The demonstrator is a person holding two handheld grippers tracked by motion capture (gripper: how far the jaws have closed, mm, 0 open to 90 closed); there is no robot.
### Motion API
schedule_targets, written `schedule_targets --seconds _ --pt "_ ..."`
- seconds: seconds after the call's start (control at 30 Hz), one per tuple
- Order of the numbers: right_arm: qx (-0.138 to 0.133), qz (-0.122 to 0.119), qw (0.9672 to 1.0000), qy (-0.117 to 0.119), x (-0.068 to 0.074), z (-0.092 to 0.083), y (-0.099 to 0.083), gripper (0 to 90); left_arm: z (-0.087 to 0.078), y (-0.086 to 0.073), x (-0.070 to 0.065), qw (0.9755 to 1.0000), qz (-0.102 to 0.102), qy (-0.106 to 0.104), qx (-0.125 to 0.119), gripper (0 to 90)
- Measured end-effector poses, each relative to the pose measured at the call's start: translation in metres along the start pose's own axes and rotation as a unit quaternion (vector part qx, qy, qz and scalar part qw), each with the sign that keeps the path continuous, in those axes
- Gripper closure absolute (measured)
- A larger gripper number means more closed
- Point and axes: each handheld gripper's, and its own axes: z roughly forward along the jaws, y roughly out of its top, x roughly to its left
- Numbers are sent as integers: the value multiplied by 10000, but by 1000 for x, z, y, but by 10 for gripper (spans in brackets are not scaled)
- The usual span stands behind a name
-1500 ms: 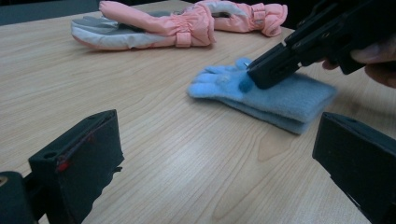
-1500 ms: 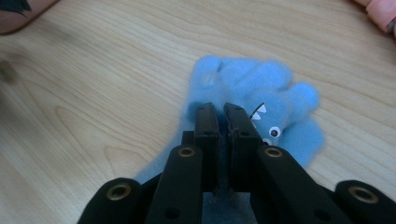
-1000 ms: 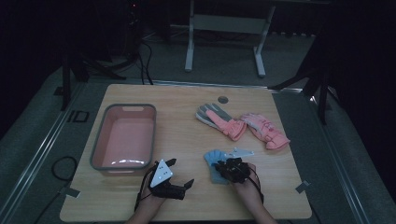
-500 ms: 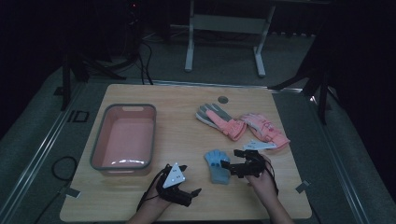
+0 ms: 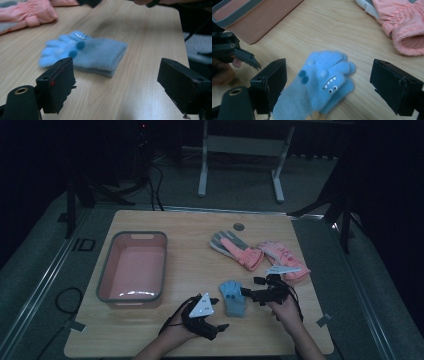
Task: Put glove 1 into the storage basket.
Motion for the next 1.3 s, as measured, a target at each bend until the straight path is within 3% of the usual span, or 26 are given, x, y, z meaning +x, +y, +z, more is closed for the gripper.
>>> schedule_targets --seconds 0.1,0.2,0.23,0.43,0.53,0.63,0.73,0.87,0.97,1.1,1.13,1.2,1.3 --pt "61 21 10000 66 1 8 3 137 10 6 -2 9993 369 30 93 170" --pt "137 -67 9999 76 1 16 5 140 20 10 -1 9988 449 -53 176 178" --pt "140 -66 9999 65 0 19 5 151 23 11 0 9983 539 -67 214 221" --pt "396 -9 9990 -195 -6 39 1 207 37 14 -1 9949 902 -102 445 249" --pt "450 38 9987 -228 -5 48 -3 215 43 13 -3 9908 1200 -79 620 312" --pt "563 -148 9977 -344 0 54 -7 222 46 12 -5 9852 1506 18 815 376" --pt "673 -260 9963 -465 5 60 -10 235 48 13 -5 9834 1577 58 893 428" --pt "657 -471 9947 -636 10 62 -12 306 53 13 -7 9775 1829 279 1012 492" --pt "653 -577 9943 -622 12 61 -14 429 55 14 -6 9783 1744 381 1049 584" --pt "722 -348 9965 -240 10 61 -13 691 54 16 4 9878 1185 149 1003 678" --pt "753 -268 9967 -134 10 62 -13 724 53 17 6 9887 1105 116 1007 707" --pt "812 -226 9964 -64 10 63 -12 754 53 19 8 9899 951 48 1049 733" --pt "817 -85 9966 -51 9 63 -10 782 52 23 8 9892 914 62 1142 754"
